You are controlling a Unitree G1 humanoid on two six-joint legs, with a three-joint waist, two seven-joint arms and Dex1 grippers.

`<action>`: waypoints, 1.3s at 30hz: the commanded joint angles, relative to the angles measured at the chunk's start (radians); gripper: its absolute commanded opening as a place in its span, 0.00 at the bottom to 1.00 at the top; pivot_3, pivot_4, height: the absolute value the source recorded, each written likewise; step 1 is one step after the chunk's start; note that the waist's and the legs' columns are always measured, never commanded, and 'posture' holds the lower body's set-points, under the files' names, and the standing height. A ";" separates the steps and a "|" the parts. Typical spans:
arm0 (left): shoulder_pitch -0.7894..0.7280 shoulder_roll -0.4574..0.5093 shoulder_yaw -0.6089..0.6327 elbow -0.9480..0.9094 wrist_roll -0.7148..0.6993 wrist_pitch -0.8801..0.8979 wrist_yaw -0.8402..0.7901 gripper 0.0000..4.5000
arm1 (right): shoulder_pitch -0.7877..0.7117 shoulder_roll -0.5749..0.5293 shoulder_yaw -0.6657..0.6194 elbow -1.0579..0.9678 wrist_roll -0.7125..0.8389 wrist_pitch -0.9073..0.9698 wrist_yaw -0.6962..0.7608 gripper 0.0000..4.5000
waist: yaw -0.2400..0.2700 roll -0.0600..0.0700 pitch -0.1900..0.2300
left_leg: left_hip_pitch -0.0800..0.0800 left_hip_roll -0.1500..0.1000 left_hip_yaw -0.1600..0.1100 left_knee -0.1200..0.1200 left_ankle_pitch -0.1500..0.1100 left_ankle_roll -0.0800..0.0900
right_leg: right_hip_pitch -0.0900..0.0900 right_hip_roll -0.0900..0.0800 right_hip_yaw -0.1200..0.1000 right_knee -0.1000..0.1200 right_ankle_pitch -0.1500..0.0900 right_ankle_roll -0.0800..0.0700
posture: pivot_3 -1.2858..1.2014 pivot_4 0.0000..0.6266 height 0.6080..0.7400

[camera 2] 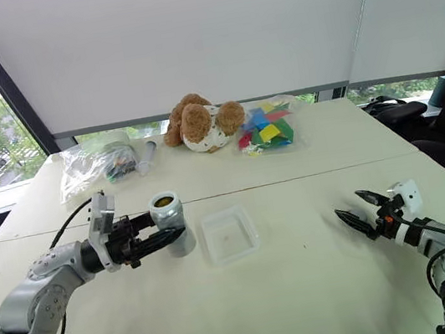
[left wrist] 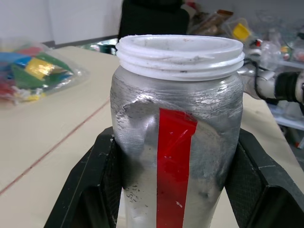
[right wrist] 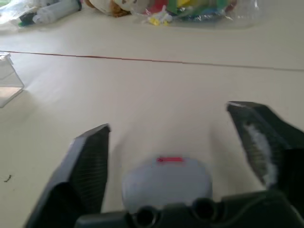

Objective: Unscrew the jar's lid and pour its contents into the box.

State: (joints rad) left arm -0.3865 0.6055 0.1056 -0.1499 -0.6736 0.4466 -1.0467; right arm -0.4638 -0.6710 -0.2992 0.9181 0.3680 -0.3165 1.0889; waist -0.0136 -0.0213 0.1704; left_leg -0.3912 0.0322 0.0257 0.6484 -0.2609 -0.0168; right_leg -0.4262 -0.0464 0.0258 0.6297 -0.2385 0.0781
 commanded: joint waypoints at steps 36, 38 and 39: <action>-0.467 0.034 -0.729 0.651 2.131 -0.902 1.733 0.50 | 0.625 0.014 -0.058 -1.275 0.218 0.399 -0.196 0.98 | 0.026 0.000 0.001 | 0.000 0.000 0.001 0.000 0.000 0.000 | 0.001 -0.001 -0.001 -0.001 0.003 0.006 | 0.52 0.24 1.00; -0.487 0.028 -0.768 0.690 2.191 -0.822 1.800 0.50 | 0.625 0.017 -0.052 -1.279 0.217 0.400 -0.201 0.98 | 0.026 0.000 0.001 | 0.000 0.000 0.001 0.000 0.000 0.000 | 0.001 -0.001 -0.001 -0.001 0.003 0.006 | 0.52 0.24 1.00; -0.497 0.025 -0.785 0.709 2.217 -0.784 1.830 0.50 | 0.624 0.020 -0.049 -1.280 0.217 0.401 -0.203 0.98 | 0.025 0.000 0.001 | 0.000 0.000 0.001 0.000 0.000 0.000 | 0.001 -0.001 -0.001 -0.001 0.003 0.006 | 0.52 0.24 1.00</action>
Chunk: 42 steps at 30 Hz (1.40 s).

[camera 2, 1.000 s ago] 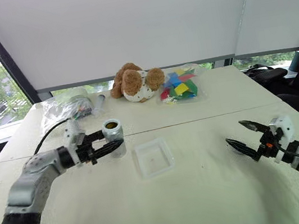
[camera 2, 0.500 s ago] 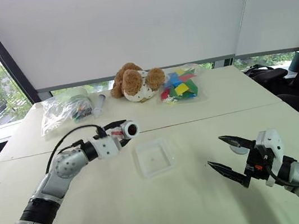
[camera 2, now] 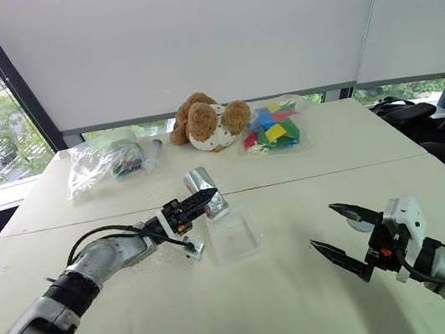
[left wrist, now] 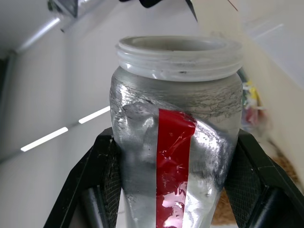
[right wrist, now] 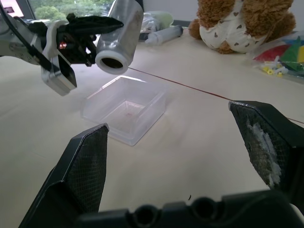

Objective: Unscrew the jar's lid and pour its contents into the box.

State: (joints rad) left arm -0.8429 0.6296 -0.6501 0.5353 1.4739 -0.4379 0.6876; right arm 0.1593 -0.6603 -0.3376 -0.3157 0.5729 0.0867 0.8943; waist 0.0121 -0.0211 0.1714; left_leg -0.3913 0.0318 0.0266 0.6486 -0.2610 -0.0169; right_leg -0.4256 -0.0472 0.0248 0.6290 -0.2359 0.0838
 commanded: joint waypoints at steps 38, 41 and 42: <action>0.600 0.101 0.700 -0.623 -2.055 0.503 -0.964 0.50 | -0.285 0.106 0.157 0.201 0.002 -0.227 0.286 0.98 | -0.026 0.001 -0.001 | 0.002 0.002 0.000 0.002 0.000 0.000 | 0.000 -0.001 0.000 0.005 0.000 0.000 | 0.52 0.24 1.00; 0.729 0.030 0.861 -0.636 -2.138 0.521 -0.970 0.50 | -0.336 0.152 0.209 0.230 -0.023 -0.290 0.319 0.98 | -0.025 0.001 -0.001 | 0.002 0.002 -0.001 0.002 0.000 0.000 | 0.000 -0.001 0.000 0.005 0.001 0.000 | 0.52 0.24 1.00; 0.753 0.012 0.894 -0.640 -2.141 0.515 -0.978 0.50 | -0.345 0.160 0.221 0.236 -0.026 -0.302 0.328 0.98 | -0.025 0.001 -0.001 | 0.002 0.002 -0.001 0.002 0.000 0.000 | 0.000 -0.001 0.000 0.005 0.001 0.000 | 0.52 0.24 1.00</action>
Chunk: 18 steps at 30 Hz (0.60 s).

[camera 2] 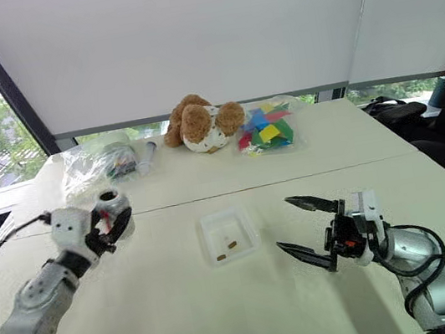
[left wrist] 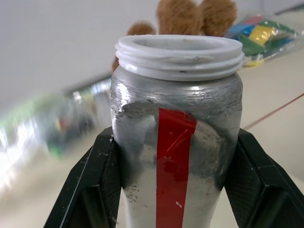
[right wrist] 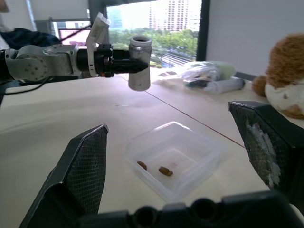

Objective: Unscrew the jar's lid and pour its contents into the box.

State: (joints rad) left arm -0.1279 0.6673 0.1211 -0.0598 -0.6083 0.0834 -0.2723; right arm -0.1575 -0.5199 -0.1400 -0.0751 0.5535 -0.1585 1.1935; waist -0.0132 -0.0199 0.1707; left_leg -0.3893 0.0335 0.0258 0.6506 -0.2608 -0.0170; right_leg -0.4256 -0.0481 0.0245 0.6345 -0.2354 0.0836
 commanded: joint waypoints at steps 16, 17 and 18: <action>0.149 -0.324 0.217 0.074 0.184 -0.171 0.083 0.50 | -0.093 0.073 0.106 0.044 -0.040 -0.105 0.027 0.98 | 0.025 -0.002 -0.002 | 0.001 -0.001 0.000 0.002 0.000 0.000 | 0.003 0.000 -0.001 -0.001 -0.001 -0.003 | 0.52 0.24 1.00; 0.154 -0.329 0.216 0.073 0.197 -0.177 0.085 0.50 | -0.093 0.070 0.104 0.045 -0.040 -0.106 0.027 0.98 | 0.025 -0.002 -0.002 | 0.001 -0.001 0.000 0.002 0.000 0.000 | 0.003 0.000 -0.001 -0.001 -0.001 -0.002 | 0.52 0.24 1.00; 0.156 -0.333 0.217 0.074 0.203 -0.182 0.083 0.50 | -0.094 0.068 0.103 0.048 -0.040 -0.107 0.027 0.98 | 0.025 -0.002 -0.002 | 0.001 -0.001 -0.001 0.002 0.000 0.000 | 0.003 0.000 -0.001 -0.001 0.000 -0.002 | 0.52 0.24 1.00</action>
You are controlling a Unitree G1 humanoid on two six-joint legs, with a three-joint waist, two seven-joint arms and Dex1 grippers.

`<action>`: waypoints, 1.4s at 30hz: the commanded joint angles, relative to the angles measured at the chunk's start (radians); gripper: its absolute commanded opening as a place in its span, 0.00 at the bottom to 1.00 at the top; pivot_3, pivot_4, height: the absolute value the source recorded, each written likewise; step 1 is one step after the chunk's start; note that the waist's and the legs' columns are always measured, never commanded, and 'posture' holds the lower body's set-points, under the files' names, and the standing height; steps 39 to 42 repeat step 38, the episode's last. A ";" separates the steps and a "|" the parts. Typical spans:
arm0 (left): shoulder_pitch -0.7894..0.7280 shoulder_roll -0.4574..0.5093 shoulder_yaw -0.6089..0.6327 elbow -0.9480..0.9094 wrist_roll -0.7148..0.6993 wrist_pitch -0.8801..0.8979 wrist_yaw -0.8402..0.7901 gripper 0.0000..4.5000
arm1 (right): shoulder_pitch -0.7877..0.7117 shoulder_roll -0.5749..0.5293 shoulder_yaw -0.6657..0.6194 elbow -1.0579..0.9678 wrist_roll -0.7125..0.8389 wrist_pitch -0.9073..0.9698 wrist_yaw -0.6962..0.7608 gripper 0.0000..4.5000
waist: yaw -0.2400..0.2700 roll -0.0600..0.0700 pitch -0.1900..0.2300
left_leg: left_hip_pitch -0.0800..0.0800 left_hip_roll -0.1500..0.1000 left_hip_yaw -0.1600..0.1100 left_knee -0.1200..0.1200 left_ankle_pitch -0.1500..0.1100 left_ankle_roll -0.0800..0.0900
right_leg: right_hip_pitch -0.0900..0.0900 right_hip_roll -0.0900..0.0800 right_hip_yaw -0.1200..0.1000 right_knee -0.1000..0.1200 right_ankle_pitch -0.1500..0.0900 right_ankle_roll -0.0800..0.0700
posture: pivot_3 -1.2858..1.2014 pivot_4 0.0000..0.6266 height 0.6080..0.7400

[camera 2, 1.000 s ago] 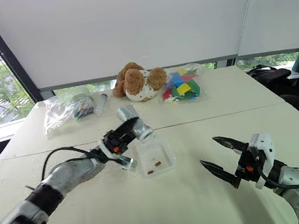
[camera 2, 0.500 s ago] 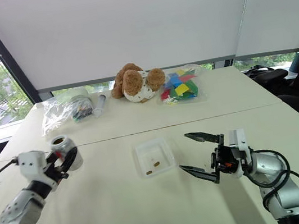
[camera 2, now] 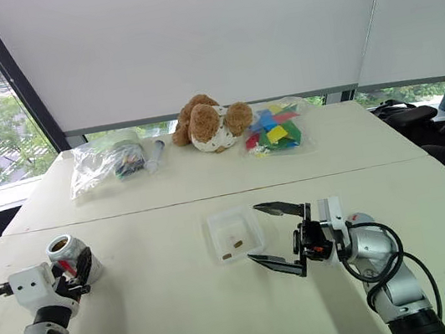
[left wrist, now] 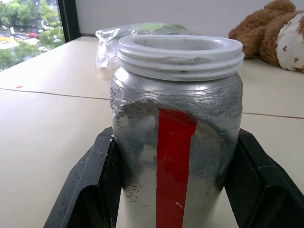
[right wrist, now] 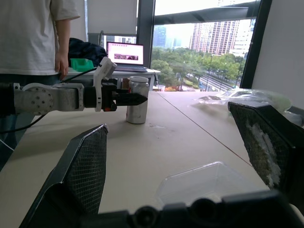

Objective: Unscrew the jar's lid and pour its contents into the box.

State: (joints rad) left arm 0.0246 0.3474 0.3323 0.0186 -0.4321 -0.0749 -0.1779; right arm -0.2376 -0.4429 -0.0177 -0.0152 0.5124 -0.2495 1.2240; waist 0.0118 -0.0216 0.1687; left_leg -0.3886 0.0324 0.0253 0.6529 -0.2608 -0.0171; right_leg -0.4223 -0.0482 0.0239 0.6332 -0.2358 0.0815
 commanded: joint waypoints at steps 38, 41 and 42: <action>0.478 0.423 0.208 -0.302 0.023 -0.076 -0.667 0.99 | 0.335 -0.469 -0.408 0.042 0.065 0.018 0.253 1.00 | -0.001 0.001 -0.001 | 0.000 0.001 0.003 -0.003 0.000 0.000 | -0.003 -0.003 0.000 -0.004 -0.003 -0.005 | 0.52 0.24 1.00; 0.478 0.423 0.208 -0.302 0.023 -0.076 -0.667 0.99 | 0.335 -0.469 -0.408 0.042 0.065 0.018 0.253 1.00 | -0.001 0.001 -0.001 | 0.000 0.001 0.003 -0.003 0.000 0.000 | -0.003 -0.003 0.000 -0.004 -0.003 -0.005 | 0.52 0.24 1.00; 0.478 0.423 0.208 -0.302 0.023 -0.076 -0.667 0.99 | 0.335 -0.469 -0.408 0.042 0.065 0.018 0.253 1.00 | -0.001 0.001 -0.001 | 0.000 0.001 0.003 -0.003 0.000 0.000 | -0.003 -0.003 0.000 -0.004 -0.003 -0.005 | 0.52 0.24 1.00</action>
